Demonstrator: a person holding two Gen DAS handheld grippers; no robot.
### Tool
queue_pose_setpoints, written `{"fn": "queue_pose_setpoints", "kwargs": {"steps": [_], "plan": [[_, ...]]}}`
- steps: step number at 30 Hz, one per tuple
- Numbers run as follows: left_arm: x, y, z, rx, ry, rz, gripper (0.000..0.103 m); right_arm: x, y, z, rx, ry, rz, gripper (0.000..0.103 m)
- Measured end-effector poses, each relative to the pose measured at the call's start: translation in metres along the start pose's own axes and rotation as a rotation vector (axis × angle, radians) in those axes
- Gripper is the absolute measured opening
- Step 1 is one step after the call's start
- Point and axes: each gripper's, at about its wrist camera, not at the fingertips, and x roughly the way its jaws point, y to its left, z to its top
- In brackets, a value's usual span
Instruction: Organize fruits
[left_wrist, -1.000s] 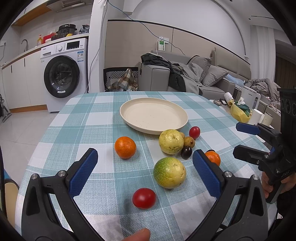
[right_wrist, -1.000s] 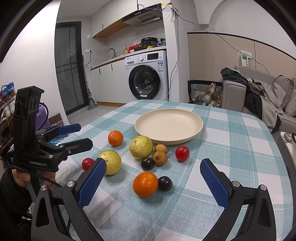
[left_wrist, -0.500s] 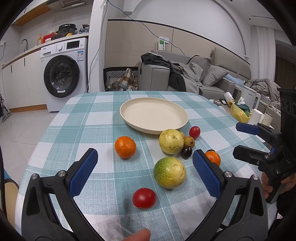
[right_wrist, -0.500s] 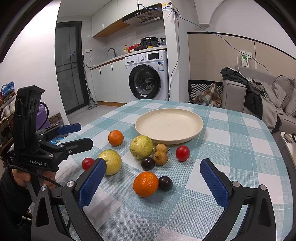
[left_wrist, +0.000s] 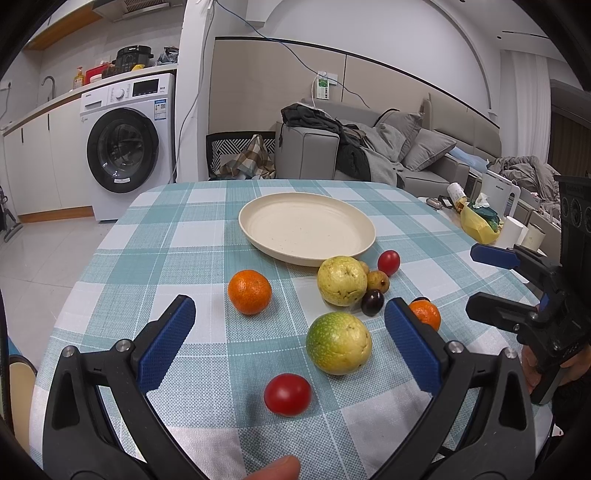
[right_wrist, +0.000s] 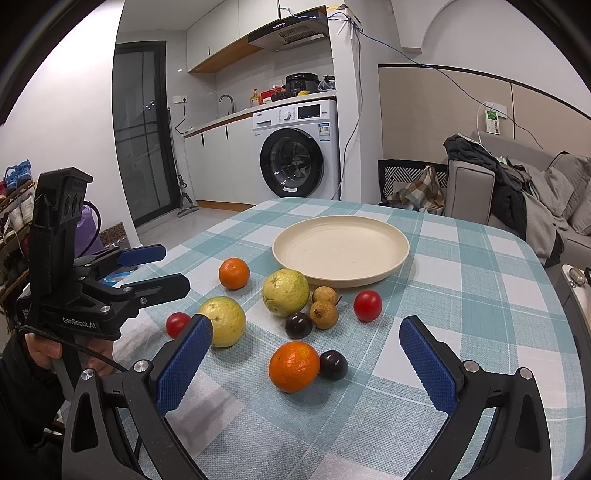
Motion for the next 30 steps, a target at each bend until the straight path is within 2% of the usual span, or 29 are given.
{"fn": "queue_pose_setpoints", "kwargs": {"steps": [9, 30], "plan": [[0.0, 0.0, 0.0, 0.0, 0.001, 0.001, 0.102, 0.001, -0.001, 0.001, 0.003, 0.012, 0.013, 0.103], [0.005, -0.005, -0.005, 0.018, 0.007, 0.005, 0.102, 0.01, -0.003, 0.003, 0.015, 0.058, -0.07, 0.103]]}}
